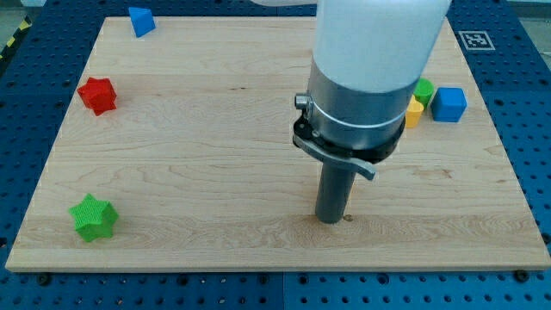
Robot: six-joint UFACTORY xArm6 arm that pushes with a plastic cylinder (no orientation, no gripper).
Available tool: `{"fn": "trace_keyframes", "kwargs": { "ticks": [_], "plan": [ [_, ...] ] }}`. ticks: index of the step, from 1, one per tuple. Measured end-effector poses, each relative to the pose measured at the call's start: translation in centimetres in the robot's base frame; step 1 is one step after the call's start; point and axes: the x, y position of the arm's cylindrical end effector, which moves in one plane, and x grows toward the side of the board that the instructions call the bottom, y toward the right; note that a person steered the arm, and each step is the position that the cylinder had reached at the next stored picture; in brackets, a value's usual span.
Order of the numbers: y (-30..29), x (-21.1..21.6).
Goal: Place the yellow hexagon into the yellow heart
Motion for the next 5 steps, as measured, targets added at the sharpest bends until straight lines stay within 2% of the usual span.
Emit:
{"fn": "trace_keyframes", "kwargs": {
  "ticks": [3,5],
  "plan": [
    [0.0,-6.0],
    [3.9,-7.6]
  ]
}}
